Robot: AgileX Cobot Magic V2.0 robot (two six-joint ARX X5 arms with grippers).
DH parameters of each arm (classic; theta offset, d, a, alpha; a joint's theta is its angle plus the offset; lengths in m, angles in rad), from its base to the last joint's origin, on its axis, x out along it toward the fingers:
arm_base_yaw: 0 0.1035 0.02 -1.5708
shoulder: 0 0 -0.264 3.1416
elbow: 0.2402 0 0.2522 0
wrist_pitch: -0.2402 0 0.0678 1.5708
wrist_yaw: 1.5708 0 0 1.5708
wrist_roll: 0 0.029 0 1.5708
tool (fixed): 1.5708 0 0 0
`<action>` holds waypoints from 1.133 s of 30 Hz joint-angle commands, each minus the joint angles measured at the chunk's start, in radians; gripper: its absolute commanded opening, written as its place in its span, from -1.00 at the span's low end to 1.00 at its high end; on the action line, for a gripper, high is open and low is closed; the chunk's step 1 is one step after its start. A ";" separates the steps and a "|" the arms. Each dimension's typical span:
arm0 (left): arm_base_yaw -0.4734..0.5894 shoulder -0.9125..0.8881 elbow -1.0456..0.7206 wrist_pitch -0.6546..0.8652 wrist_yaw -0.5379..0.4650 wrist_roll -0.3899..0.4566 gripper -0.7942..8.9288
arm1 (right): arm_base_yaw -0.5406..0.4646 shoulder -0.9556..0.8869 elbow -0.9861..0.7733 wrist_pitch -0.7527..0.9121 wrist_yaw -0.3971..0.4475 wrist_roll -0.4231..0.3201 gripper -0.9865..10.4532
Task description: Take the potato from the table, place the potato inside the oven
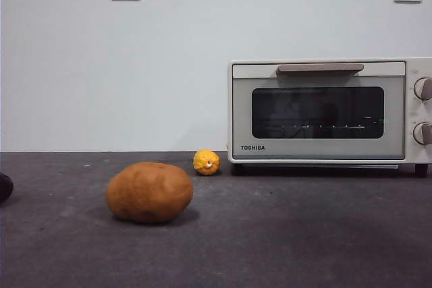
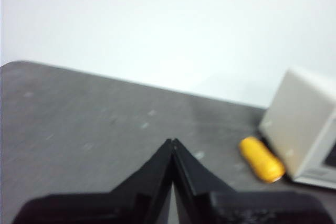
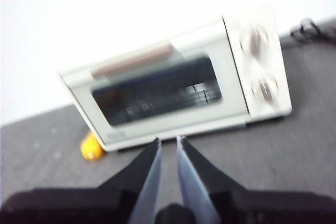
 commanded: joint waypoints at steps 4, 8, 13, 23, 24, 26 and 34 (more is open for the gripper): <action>0.000 0.159 0.153 0.008 0.124 -0.047 -0.85 | 0.001 0.000 0.119 0.006 -0.006 0.011 -0.72; -0.001 0.306 0.257 0.028 0.261 -0.060 -0.85 | 0.001 0.000 0.188 -0.010 -0.006 0.010 -0.75; -0.004 0.500 0.375 0.068 0.433 -0.163 -0.85 | 0.001 0.006 0.274 -0.088 -0.002 -0.001 -0.85; -0.123 0.900 0.638 0.080 0.577 -0.256 -0.85 | 0.001 0.057 0.430 -0.303 -0.001 -0.001 -0.85; -0.141 0.937 0.671 0.075 0.589 -0.256 -0.85 | 0.001 0.068 0.446 -0.330 0.003 -0.001 -0.85; -0.185 1.021 0.756 0.047 0.599 -0.256 -0.85 | 0.001 0.100 0.489 -0.407 0.019 -0.002 -0.85; -0.348 1.323 1.104 -0.112 0.598 -0.197 -0.85 | 0.001 0.267 0.646 -0.650 0.024 -0.136 -0.83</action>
